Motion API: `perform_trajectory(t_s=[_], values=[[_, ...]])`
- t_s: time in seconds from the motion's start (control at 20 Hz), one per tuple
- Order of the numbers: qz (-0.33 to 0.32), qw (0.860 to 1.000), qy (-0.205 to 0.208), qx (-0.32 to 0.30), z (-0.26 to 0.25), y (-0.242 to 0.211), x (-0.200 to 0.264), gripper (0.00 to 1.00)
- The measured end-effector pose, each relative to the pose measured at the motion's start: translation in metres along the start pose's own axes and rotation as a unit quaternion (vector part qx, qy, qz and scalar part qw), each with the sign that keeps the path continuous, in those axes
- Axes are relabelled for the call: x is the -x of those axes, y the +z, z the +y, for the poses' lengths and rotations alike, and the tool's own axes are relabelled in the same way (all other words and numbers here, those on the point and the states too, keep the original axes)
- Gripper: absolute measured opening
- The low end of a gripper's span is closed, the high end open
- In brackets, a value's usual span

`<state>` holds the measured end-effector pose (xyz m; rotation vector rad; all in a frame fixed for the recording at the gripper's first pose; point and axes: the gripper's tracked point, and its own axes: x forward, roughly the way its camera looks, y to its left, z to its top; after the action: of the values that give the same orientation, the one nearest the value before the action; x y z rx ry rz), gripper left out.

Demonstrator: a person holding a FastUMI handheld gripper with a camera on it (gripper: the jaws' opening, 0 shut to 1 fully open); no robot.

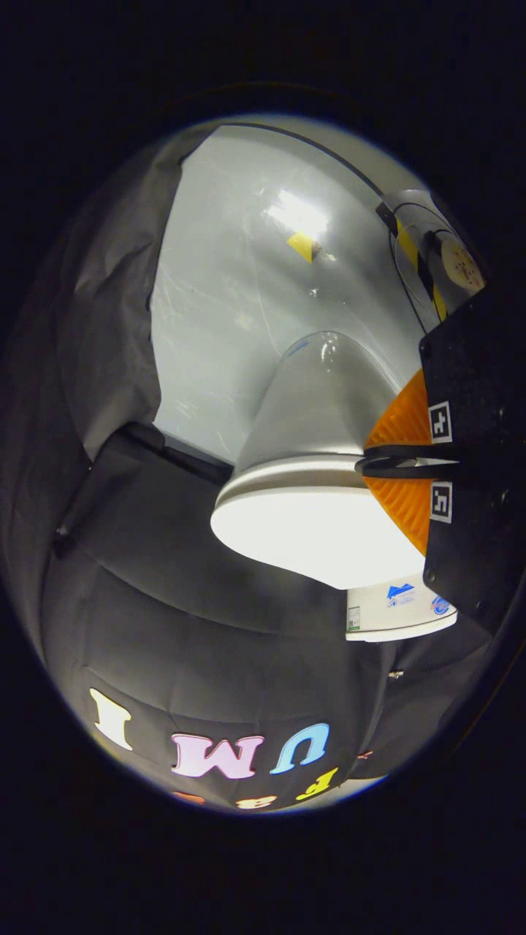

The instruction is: Open the toilet lid.

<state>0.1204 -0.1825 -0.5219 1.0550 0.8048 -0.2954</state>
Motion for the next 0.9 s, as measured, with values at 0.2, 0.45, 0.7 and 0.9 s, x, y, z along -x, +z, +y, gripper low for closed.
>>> perform_trajectory(t_s=[0.2,0.45,0.7,0.9], values=[[-0.025,0.998,-0.01,0.054,0.038,0.007,0.021,0.05],[-0.059,0.992,-0.011,0.106,0.089,0.004,0.052,0.05],[-0.102,0.98,0.003,0.172,0.153,-0.007,0.084,0.05],[-0.134,0.96,0.002,0.247,0.203,-0.025,0.105,0.05]])
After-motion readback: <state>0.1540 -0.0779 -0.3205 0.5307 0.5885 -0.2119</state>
